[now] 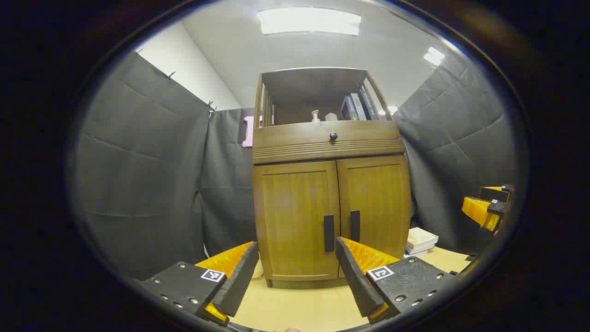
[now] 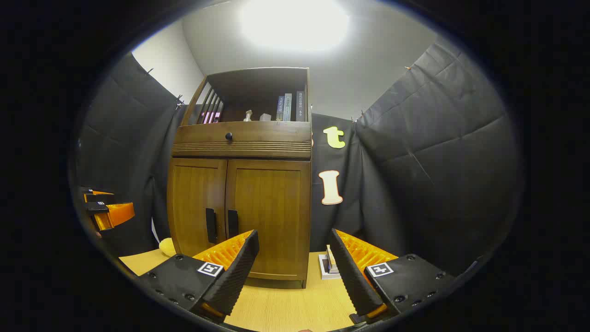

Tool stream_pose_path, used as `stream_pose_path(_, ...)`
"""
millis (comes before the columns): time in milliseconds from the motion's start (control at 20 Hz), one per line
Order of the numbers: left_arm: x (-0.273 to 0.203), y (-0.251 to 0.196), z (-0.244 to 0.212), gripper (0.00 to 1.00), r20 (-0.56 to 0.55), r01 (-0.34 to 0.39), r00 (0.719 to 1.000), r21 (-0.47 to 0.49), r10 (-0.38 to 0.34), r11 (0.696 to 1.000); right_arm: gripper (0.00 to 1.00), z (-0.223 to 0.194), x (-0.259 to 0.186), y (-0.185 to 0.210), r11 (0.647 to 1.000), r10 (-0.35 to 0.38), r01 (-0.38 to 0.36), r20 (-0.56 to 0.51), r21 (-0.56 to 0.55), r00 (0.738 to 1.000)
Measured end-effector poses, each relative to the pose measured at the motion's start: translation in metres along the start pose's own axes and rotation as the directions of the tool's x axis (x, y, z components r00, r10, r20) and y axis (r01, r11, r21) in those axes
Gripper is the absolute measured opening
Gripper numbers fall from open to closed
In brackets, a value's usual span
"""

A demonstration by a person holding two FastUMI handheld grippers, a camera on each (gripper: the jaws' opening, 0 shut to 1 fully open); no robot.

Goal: Open the right door of the double-door shoe cabinet with the right hand, and open the left door with the left hand.

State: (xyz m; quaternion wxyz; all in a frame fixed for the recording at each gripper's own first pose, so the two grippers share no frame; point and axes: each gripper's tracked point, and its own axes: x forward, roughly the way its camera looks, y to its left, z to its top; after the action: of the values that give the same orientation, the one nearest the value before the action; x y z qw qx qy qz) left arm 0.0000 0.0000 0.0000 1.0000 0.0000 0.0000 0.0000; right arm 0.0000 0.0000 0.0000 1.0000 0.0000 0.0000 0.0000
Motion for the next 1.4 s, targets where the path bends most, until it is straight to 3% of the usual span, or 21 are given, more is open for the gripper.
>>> stream_pose_path(900, -0.007, 0.003, 0.004, 0.98, 0.011, -0.001, 1.0, 0.008, 0.001, 1.0, 0.97, -0.004, 0.002, 0.004, 0.999, 0.016, -0.016, -0.004, 0.028, 1.0)
stream_pose_path(1400, -0.009, 0.018, 0.0, 0.98, 0.004, -0.036, 0.999, 0.005, 0.036, 0.999, 0.97, -0.009, 0.014, 0.012, 0.997, 0.058, -0.057, -0.008, 0.05, 0.998)
